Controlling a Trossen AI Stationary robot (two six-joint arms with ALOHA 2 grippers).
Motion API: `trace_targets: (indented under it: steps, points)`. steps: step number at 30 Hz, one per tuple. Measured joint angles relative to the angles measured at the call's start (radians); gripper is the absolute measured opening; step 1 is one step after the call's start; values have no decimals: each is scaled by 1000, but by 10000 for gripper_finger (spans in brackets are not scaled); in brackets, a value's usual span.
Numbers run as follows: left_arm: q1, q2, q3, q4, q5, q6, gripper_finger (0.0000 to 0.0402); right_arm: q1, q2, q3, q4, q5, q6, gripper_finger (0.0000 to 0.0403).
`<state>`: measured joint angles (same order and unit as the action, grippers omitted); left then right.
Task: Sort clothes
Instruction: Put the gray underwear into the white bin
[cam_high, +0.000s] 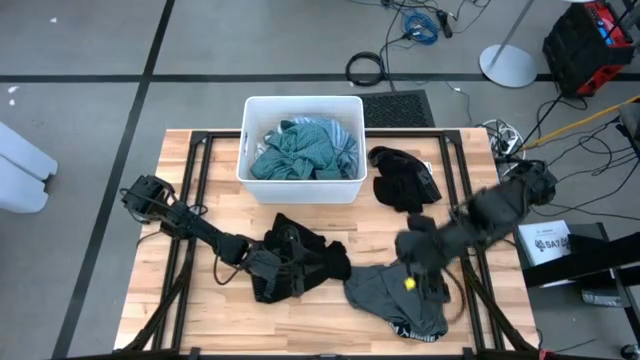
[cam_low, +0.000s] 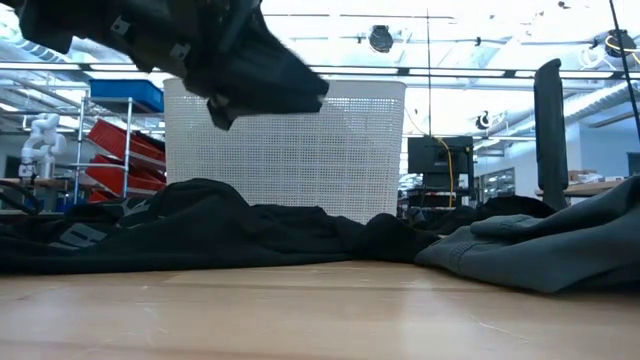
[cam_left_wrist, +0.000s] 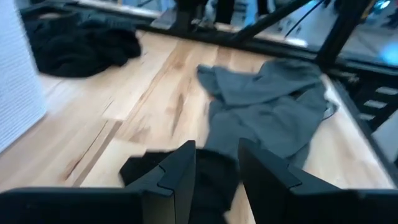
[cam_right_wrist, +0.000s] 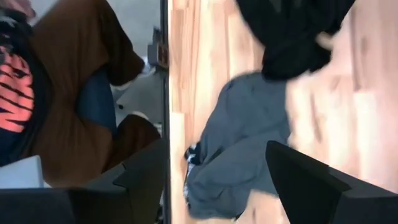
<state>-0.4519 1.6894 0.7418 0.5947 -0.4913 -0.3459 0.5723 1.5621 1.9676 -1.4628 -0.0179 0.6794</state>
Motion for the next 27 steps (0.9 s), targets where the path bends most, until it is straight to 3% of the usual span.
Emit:
trace_targets:
  steps: [6,16,27]
  points:
    - [0,0,0,133,66,72,130,172,1,-211,135,19,226,258]
    - [0,0,0,267,153,93,130,385,3,-590,618,-35,528,258]
    - [-22,0,0,262,155,91,130,506,3,-856,666,-37,978,258]
